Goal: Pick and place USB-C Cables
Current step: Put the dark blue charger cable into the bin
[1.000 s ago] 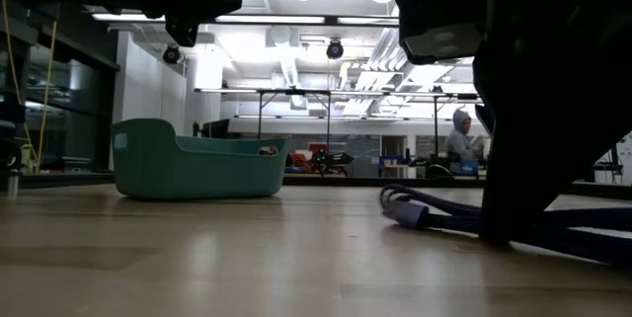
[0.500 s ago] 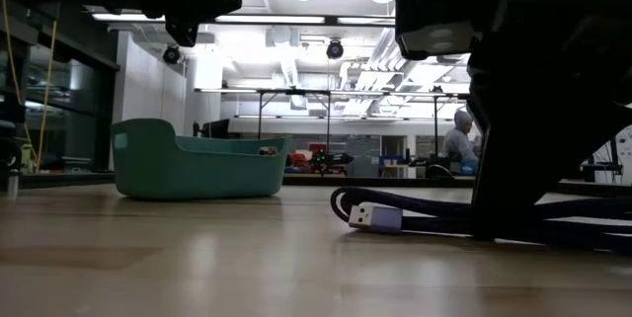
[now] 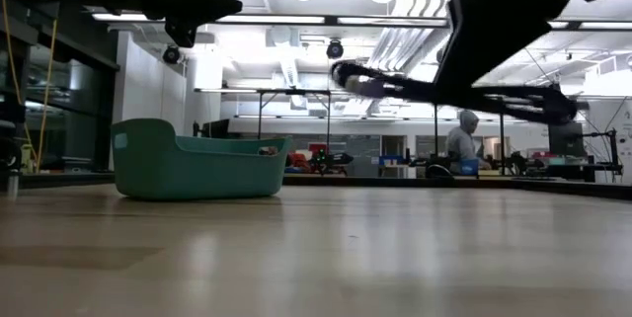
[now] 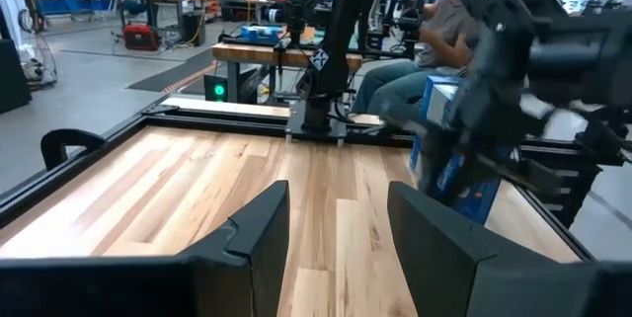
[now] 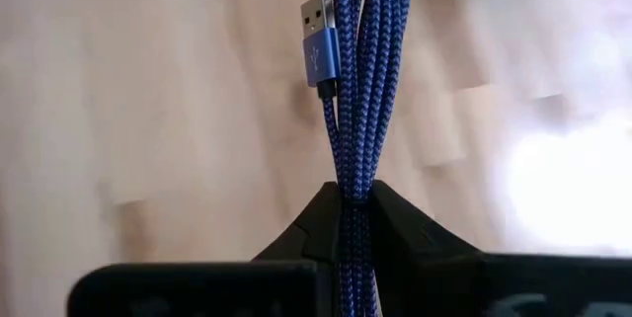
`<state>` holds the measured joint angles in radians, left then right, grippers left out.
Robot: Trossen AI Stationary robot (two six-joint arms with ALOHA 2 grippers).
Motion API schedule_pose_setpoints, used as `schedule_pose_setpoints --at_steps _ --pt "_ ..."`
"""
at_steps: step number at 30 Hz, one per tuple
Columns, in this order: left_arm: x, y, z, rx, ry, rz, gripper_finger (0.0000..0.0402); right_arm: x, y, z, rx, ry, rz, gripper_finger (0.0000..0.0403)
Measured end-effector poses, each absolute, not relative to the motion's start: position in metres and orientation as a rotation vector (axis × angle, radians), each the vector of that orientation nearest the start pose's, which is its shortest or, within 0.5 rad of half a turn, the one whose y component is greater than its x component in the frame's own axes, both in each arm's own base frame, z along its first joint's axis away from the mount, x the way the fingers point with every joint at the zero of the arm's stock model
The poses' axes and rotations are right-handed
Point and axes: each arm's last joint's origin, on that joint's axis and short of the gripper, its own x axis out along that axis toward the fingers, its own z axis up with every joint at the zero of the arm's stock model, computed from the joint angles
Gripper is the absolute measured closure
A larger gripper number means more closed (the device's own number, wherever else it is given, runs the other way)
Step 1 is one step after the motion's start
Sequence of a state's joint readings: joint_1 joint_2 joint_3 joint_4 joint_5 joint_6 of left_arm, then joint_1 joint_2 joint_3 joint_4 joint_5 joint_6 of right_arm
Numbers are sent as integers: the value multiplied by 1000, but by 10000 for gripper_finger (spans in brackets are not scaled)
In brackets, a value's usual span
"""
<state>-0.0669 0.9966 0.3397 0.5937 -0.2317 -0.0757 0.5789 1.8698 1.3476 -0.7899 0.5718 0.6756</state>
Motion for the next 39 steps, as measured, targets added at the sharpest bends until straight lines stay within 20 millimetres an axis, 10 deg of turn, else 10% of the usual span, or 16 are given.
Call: schedule_pose_setpoints --at_steps 16,26,39 --pt "203 -7 216 -64 70 168 248 266 107 170 54 727 -286 384" --pt "203 -5 217 -64 57 218 248 280 55 195 106 19 -105 384" --pt "203 -5 223 -59 -5 229 248 295 29 211 155 -20 -44 385"
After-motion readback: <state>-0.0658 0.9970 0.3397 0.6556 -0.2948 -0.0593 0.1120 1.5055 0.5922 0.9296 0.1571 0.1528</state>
